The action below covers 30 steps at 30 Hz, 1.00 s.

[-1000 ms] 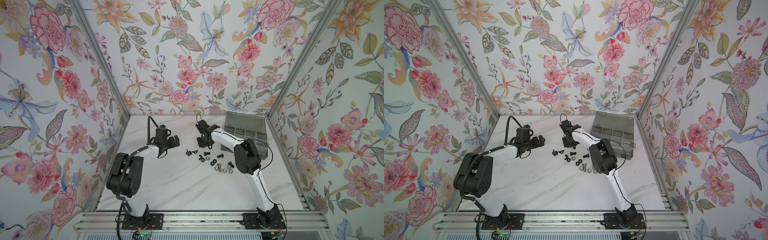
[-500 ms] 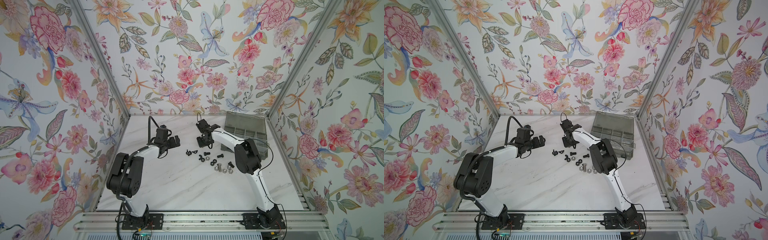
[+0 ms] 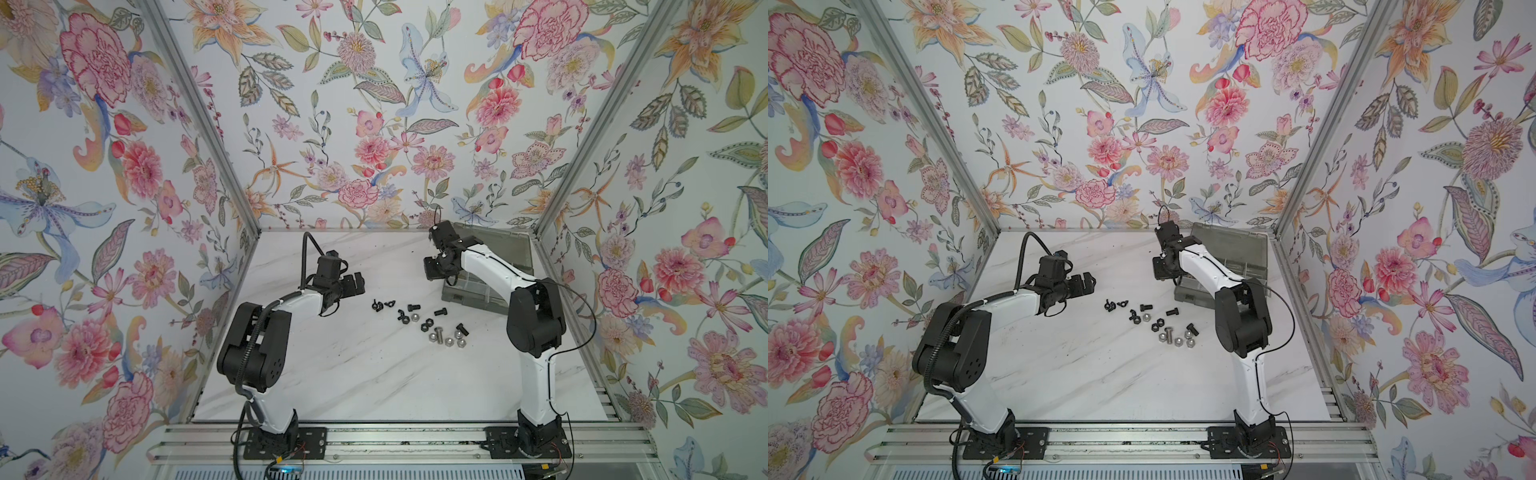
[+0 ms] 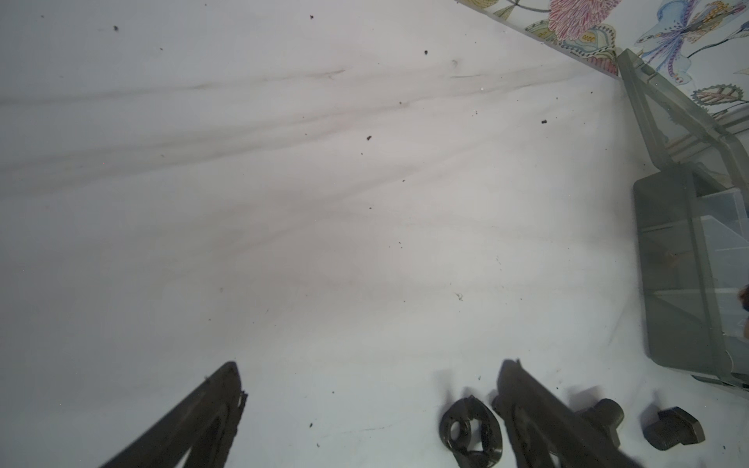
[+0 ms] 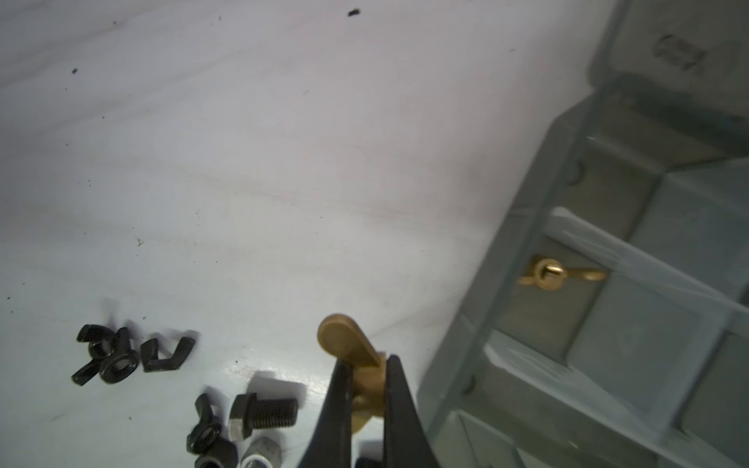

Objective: Sort the screws and nuts into containers
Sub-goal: Pick up the nut from the top-center of the table, then place the nut into the container.

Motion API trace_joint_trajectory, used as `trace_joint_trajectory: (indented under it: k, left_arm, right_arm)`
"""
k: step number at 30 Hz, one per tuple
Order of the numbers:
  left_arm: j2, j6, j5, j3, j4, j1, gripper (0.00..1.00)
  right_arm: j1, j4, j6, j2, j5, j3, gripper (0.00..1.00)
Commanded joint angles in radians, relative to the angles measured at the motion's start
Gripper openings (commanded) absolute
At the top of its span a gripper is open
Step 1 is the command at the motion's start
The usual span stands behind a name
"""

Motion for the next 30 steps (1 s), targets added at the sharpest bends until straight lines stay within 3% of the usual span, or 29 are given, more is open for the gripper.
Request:
trace_joint_trajectory:
  k: [1, 7, 30]
  left_arm:
    - [0.026, 0.022, 0.014, 0.037, 0.002, -0.014, 0.99]
    - [0.041, 0.022, 0.017, 0.058, -0.001, -0.030, 0.99]
    - [0.061, 0.029, 0.022, 0.099, -0.021, -0.068, 0.99]
  right_arm:
    - [-0.051, -0.011, 0.015, -0.052, 0.034, -0.073, 0.00]
    - [-0.111, 0.002, 0.015, -0.071, 0.068, -0.121, 0.00]
    - [-0.154, 0.003, -0.006, 0.055, 0.100, 0.012, 0.00]
